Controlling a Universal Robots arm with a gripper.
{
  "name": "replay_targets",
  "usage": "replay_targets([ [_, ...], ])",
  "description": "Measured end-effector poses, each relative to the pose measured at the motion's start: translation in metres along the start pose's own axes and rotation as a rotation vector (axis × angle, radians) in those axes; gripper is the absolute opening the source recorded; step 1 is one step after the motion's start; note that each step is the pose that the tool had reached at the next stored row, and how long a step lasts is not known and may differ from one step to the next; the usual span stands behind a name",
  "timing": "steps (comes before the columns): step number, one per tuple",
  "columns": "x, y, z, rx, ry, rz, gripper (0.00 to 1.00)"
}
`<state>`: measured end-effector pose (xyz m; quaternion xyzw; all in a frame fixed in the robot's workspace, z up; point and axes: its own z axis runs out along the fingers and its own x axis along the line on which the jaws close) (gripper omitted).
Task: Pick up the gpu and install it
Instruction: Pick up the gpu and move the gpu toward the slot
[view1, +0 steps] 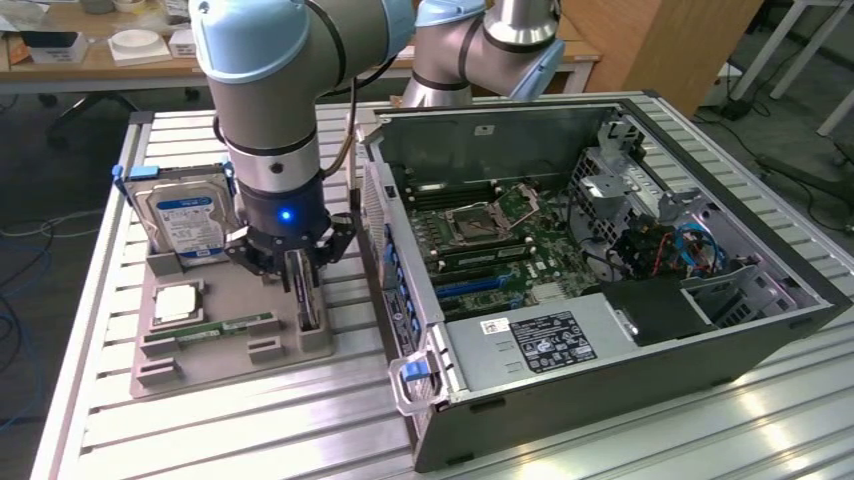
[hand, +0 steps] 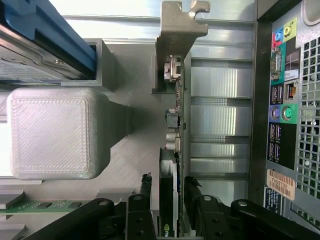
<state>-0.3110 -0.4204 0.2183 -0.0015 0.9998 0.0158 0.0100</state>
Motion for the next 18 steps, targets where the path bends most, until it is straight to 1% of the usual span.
replay_targets([
  [2,0.0,0.0,0.0,0.0,0.0,0.0,0.39],
  [3,0.0,0.0,0.0,0.0,0.0,0.0,0.38],
  [4,0.0,0.0,0.0,0.0,0.0,0.0,0.31],
  [15,0.0,0.0,0.0,0.0,-0.0001,0.0,0.31],
  [17,0.0,0.0,0.0,0.0,0.0,0.0,0.29],
  [18,0.0,0.0,0.0,0.0,0.0,0.0,0.27],
])
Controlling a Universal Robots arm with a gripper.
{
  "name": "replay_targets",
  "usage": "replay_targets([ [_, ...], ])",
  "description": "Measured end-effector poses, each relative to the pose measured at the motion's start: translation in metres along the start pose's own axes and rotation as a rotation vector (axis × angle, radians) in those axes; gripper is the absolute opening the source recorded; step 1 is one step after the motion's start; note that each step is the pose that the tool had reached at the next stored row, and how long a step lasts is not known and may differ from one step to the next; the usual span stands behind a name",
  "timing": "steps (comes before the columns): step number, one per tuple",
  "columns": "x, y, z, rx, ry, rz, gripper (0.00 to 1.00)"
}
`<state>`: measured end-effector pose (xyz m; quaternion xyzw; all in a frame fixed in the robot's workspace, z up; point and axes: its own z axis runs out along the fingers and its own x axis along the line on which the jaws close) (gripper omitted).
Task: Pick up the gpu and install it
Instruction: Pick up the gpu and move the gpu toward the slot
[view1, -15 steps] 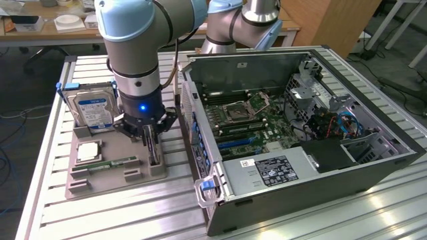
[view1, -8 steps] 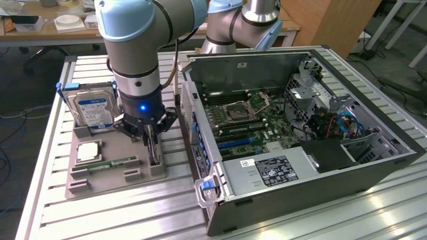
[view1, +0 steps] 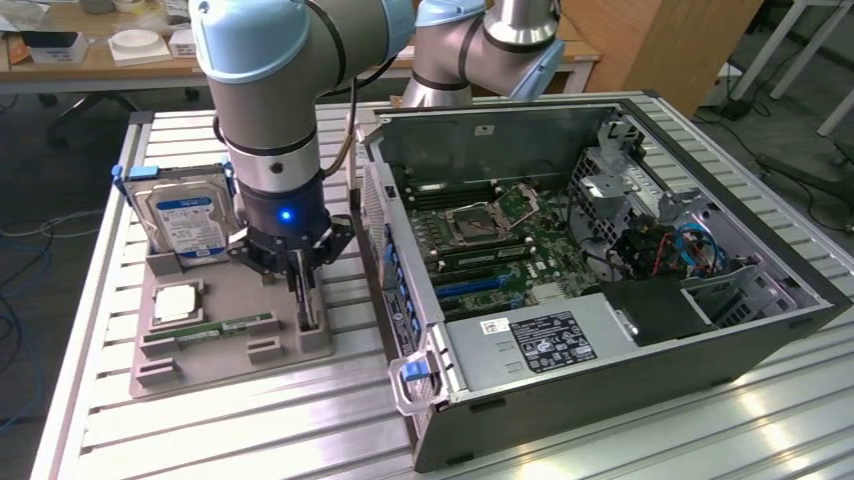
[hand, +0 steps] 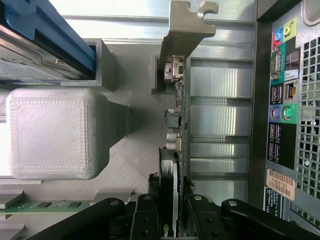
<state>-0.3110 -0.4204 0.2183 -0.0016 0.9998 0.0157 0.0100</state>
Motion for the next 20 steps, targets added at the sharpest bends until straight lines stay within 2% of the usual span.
replay_targets([
  [17,0.0,0.0,-0.0002,-0.0002,-0.0002,0.0,0.27],
  [20,-0.0001,0.0002,-0.0055,0.0,0.0001,0.0,0.27],
])
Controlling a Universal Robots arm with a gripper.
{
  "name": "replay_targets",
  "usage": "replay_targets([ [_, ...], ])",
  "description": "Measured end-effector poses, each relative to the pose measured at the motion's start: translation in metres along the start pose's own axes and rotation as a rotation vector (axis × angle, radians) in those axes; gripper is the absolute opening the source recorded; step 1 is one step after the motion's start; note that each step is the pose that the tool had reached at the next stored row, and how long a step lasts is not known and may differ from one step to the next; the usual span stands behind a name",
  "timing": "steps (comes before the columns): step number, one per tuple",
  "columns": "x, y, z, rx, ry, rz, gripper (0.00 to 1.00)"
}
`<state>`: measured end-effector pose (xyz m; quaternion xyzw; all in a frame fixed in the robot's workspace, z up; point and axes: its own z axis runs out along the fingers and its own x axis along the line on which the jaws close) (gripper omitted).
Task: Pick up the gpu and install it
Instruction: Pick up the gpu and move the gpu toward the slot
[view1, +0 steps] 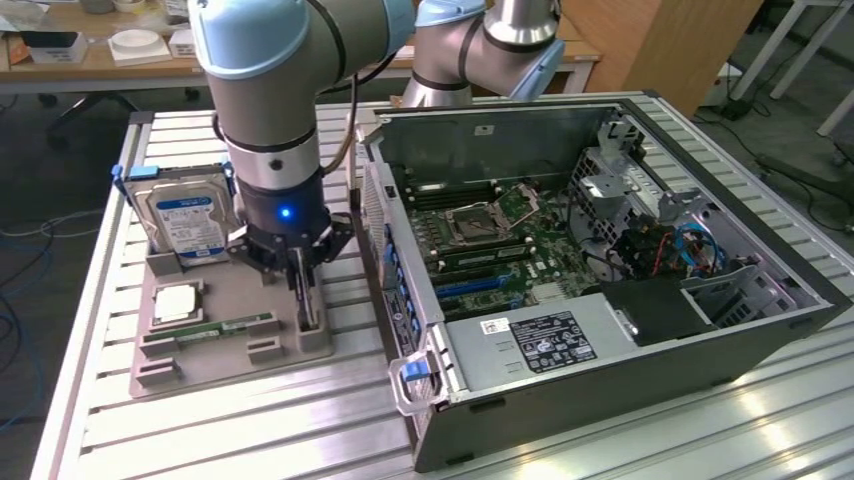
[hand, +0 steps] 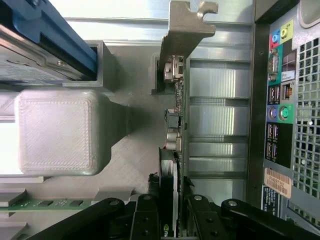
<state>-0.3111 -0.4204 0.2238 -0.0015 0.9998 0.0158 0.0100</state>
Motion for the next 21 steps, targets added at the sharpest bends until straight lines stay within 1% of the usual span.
replay_targets([
  [11,-0.001,0.001,-0.0317,-0.0001,-0.0002,0.0,0.27],
  [13,-0.001,0.0013,-0.0394,-0.0001,-0.0002,0.0,0.27],
  [21,-0.002,0.0024,-0.0761,0.0,-0.0001,0.0,0.27],
])
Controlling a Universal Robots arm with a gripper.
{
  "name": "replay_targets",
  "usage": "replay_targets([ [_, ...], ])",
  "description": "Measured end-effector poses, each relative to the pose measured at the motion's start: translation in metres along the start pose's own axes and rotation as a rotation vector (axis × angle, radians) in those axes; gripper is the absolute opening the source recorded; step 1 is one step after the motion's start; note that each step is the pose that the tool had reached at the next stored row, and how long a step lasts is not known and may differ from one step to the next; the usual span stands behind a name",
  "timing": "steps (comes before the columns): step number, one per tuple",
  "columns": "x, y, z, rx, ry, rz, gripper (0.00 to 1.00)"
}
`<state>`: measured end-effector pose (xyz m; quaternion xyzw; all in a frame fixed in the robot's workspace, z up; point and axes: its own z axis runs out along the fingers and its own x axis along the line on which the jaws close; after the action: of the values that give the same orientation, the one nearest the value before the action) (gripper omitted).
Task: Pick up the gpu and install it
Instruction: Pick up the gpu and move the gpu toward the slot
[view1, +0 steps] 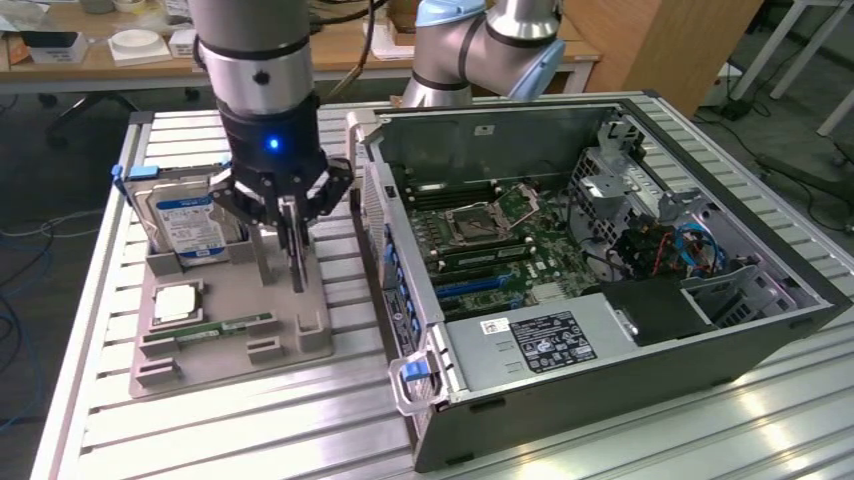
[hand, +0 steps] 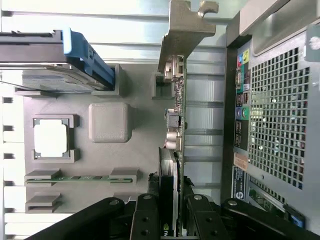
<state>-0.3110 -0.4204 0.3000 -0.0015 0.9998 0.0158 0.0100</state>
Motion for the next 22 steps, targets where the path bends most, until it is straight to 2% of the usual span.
replay_targets([
  [22,-0.003,0.0032,-0.0999,0.0,-0.0001,0.002,0.27],
])
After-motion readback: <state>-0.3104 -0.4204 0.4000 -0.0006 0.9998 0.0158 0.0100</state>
